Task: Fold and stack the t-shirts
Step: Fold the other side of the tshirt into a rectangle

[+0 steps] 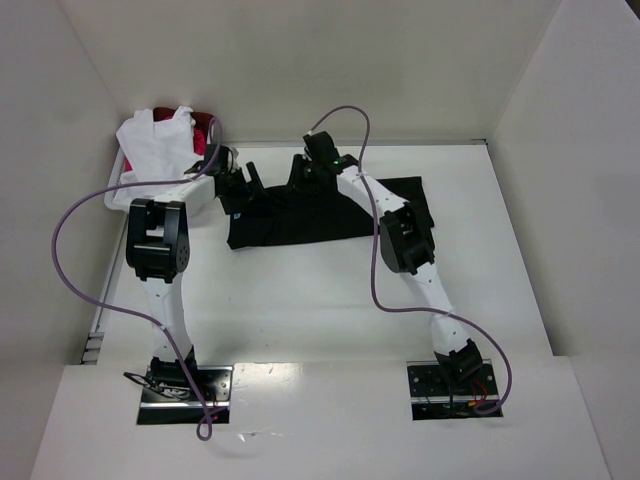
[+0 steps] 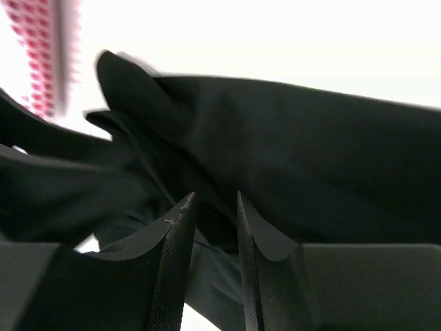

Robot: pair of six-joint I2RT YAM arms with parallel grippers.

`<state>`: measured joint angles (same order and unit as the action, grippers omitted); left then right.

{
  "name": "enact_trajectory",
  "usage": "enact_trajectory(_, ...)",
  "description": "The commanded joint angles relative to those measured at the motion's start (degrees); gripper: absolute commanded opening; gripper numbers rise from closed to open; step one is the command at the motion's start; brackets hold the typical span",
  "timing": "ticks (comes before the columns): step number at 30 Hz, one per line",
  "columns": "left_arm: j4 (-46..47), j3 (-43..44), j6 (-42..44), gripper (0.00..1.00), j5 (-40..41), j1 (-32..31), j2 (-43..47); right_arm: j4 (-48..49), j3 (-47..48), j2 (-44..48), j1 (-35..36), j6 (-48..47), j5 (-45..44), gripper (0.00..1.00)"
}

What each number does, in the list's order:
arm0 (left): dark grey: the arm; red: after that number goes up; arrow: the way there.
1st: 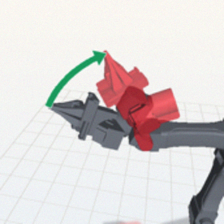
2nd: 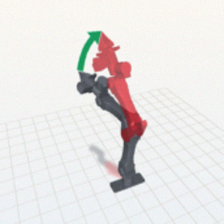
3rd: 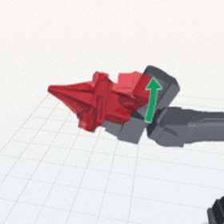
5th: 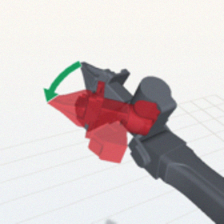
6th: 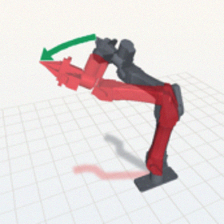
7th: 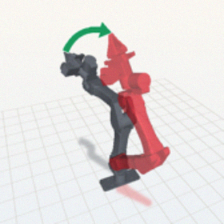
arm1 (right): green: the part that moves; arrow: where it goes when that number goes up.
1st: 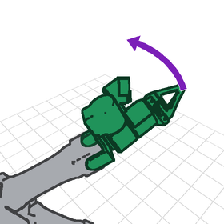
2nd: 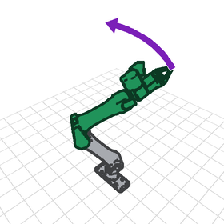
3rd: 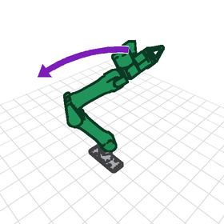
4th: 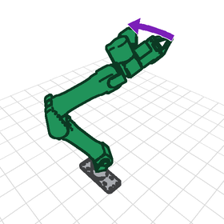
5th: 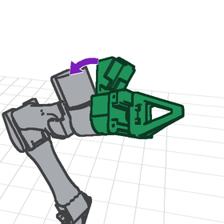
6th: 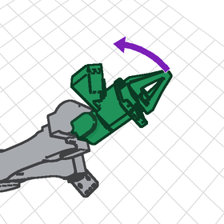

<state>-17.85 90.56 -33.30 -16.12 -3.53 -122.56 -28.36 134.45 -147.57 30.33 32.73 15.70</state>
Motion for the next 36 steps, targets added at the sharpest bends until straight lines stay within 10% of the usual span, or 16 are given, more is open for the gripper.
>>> enact_trajectory(1, 2.1, 2.8, -0.1, 0.95, -2.3, 0.5, -1.0, 1.8, -6.6, 6.9, -0.4, -1.7, -1.2, 0.36)
enact_trajectory(36, 15.9, 4.4, -7.0, 0.92, -5.7, -1.7, -3.6, 9.6, -26.1, 20.6, -0.9, -1.2, -4.9, 0.37)
